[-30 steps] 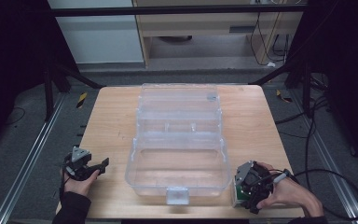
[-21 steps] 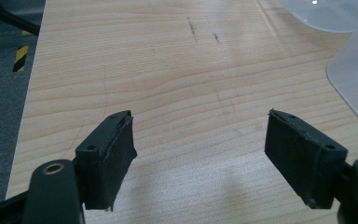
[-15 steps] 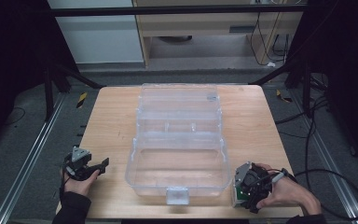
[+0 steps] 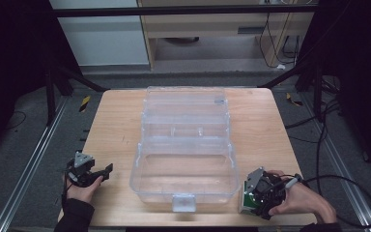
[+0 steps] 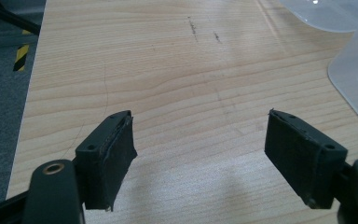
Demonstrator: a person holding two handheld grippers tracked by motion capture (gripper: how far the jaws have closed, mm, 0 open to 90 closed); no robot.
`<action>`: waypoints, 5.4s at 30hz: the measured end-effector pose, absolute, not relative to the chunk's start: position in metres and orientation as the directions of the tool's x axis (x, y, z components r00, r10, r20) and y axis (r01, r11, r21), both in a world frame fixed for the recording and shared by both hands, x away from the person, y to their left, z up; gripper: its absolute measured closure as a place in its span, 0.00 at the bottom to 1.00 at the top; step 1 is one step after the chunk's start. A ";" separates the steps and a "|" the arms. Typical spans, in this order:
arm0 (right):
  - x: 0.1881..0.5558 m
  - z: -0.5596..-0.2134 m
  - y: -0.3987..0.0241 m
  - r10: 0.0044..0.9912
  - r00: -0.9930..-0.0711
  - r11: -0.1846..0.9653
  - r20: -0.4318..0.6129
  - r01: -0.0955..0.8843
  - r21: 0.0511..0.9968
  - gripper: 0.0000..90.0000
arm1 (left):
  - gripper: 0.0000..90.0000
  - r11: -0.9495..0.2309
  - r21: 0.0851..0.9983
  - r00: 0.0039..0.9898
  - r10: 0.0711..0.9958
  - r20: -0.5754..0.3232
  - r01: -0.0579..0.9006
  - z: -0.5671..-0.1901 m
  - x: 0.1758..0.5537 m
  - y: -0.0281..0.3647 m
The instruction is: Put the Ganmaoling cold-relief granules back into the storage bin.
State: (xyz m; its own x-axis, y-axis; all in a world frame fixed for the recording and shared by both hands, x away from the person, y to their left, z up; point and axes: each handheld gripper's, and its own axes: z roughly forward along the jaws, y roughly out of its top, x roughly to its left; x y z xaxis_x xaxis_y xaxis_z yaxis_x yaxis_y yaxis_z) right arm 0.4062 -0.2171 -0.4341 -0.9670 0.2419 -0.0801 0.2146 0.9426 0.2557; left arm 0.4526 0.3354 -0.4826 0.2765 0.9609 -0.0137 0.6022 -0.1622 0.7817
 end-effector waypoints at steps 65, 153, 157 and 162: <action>0.433 -0.310 -0.151 0.161 -0.965 0.939 -0.206 0.085 0.333 0.18 | 0.26 -0.157 0.780 0.276 0.961 -0.020 0.605 -0.483 0.453 0.336; 0.465 -0.403 -0.105 0.105 -0.987 0.976 -0.126 0.078 0.202 0.14 | 0.26 -0.158 0.781 0.273 0.962 -0.018 0.604 -0.482 0.453 0.337; 0.465 -0.397 -0.108 0.123 -0.984 0.969 -0.126 0.092 0.230 0.14 | 0.26 -0.157 0.782 0.274 0.962 -0.018 0.603 -0.482 0.453 0.337; 0.460 -0.384 -0.116 0.152 -0.977 0.954 -0.147 0.106 0.280 0.14 | 0.26 -0.157 0.782 0.273 0.962 -0.018 0.603 -0.482 0.453 0.337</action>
State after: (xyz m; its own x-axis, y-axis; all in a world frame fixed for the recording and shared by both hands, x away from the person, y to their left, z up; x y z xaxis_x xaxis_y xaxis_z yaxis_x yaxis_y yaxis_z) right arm 0.4604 -0.1157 -0.3837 -0.9774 0.1517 -0.1472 0.1059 0.9541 0.2802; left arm 0.4527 0.3369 -0.4823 0.2733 0.9618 -0.0175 0.6033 -0.1572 0.7819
